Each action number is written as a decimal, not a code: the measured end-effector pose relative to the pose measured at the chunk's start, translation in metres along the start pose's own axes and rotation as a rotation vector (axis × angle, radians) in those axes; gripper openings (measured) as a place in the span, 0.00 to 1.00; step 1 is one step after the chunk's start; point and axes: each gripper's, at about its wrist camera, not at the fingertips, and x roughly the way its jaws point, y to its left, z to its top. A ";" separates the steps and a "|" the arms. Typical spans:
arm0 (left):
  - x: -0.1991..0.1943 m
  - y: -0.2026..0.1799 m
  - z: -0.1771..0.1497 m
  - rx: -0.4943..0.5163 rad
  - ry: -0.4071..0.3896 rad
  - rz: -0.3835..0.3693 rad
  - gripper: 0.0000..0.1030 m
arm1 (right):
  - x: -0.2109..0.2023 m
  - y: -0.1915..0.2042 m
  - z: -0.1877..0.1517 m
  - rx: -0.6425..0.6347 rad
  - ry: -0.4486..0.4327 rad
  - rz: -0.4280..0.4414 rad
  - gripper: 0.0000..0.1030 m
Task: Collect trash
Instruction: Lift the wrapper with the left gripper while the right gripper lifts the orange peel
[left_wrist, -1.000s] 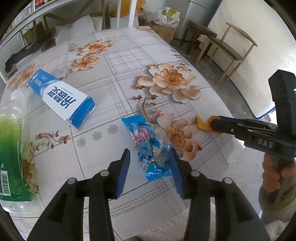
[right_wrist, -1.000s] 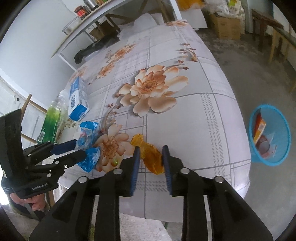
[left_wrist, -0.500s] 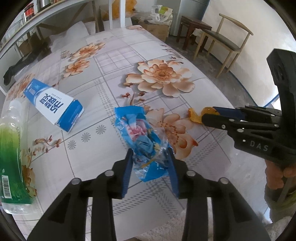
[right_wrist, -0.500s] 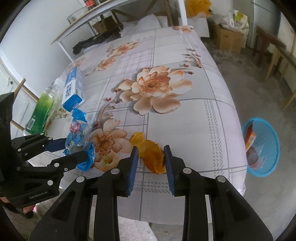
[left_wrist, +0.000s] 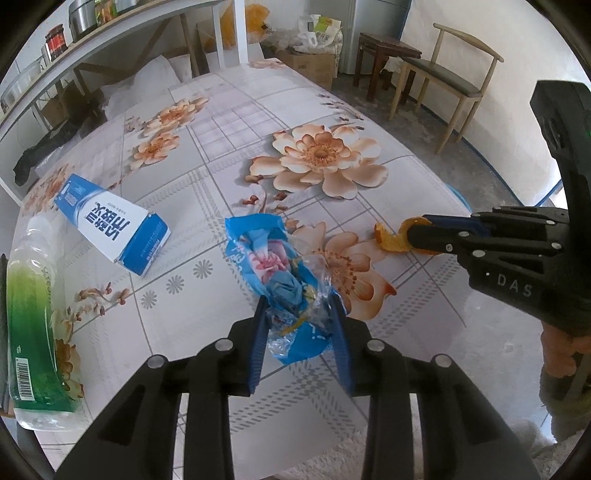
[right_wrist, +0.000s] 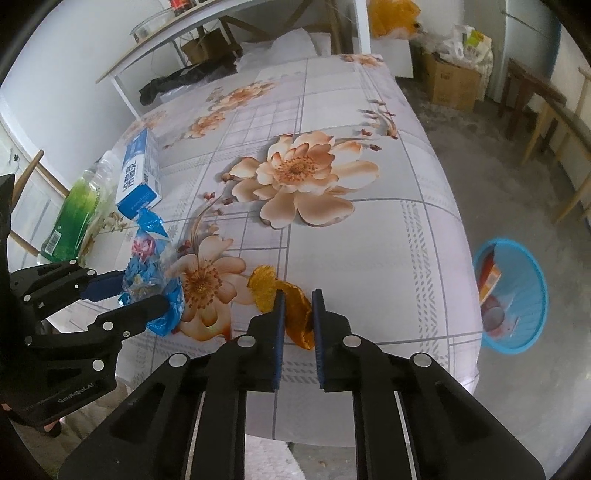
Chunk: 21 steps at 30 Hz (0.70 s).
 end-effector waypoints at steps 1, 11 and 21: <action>0.000 0.000 0.000 0.002 -0.001 0.002 0.29 | 0.000 -0.001 0.000 0.005 0.001 0.005 0.09; -0.003 0.001 0.000 0.001 -0.013 0.013 0.29 | -0.003 -0.003 0.002 0.042 -0.005 0.026 0.08; -0.009 0.003 0.002 -0.017 -0.035 0.009 0.29 | -0.011 -0.007 0.005 0.062 -0.027 0.035 0.08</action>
